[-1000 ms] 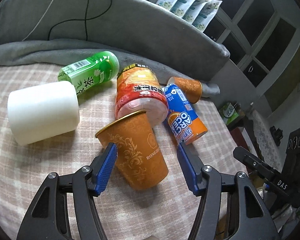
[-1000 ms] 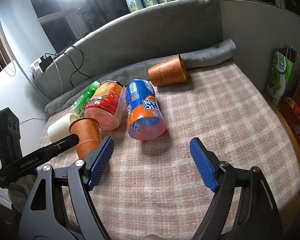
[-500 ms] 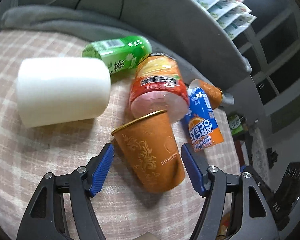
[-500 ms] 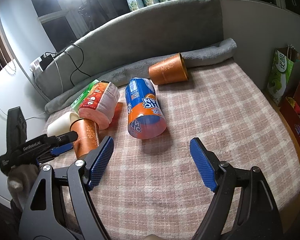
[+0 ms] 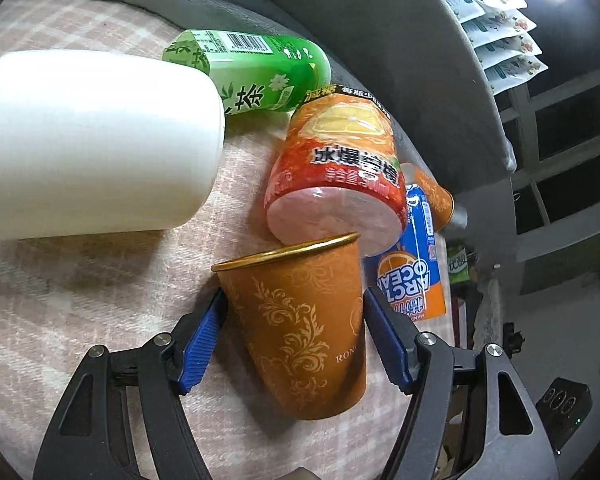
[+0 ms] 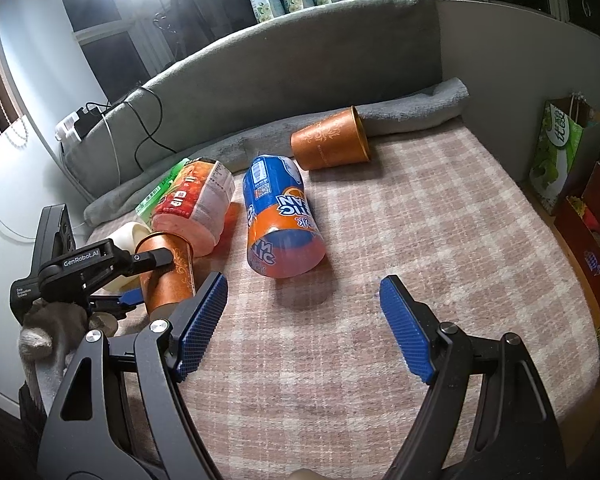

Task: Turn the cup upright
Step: 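Lift the cup with the left tool and rotate it mouth-up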

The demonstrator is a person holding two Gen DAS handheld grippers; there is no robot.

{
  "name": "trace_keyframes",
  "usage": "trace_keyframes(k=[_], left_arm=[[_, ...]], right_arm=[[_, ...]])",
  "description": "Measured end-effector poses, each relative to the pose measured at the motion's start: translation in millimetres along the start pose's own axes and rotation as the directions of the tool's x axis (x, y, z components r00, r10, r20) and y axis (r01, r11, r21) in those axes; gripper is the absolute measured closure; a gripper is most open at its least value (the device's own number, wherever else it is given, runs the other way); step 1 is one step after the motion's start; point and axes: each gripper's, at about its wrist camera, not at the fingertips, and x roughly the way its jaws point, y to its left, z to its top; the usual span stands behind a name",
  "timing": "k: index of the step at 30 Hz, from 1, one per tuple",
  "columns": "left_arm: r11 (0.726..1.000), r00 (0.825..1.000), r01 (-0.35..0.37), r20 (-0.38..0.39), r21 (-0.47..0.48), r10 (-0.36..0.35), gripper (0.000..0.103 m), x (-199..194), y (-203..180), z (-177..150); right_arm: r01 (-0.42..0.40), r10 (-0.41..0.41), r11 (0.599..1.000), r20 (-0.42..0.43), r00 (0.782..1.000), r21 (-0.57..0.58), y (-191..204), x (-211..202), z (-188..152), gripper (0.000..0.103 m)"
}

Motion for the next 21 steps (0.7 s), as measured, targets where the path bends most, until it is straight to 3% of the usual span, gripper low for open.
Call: trace_keyframes(k=[8, 13, 17, 21], left_arm=[[0.996, 0.999, -0.026, 0.041, 0.080, 0.023, 0.034, -8.9, -10.0, -5.0], [0.977, 0.993, -0.076, 0.099, 0.197, 0.057, 0.035, -15.2, -29.6, -16.5], [0.926, 0.974, -0.176, 0.198, 0.334, 0.114, 0.035, -17.0, -51.0, -29.7], [0.856, 0.956, -0.246, 0.259, 0.455, 0.138, 0.035, -13.3, -68.0, -50.9]], right_arm=[[0.004, -0.004, 1.000, 0.004, 1.000, 0.010, -3.3, -2.5, -1.7, 0.022], [0.002, -0.002, 1.000, 0.004, 1.000, 0.011, -3.0, -3.0, -1.7, 0.022], [0.002, -0.002, 1.000, 0.006, 1.000, 0.008, -1.2, -4.9, -2.2, 0.022], [0.003, -0.003, 1.000, 0.010, 1.000, 0.012, -2.0, -7.0, -1.8, 0.022]])
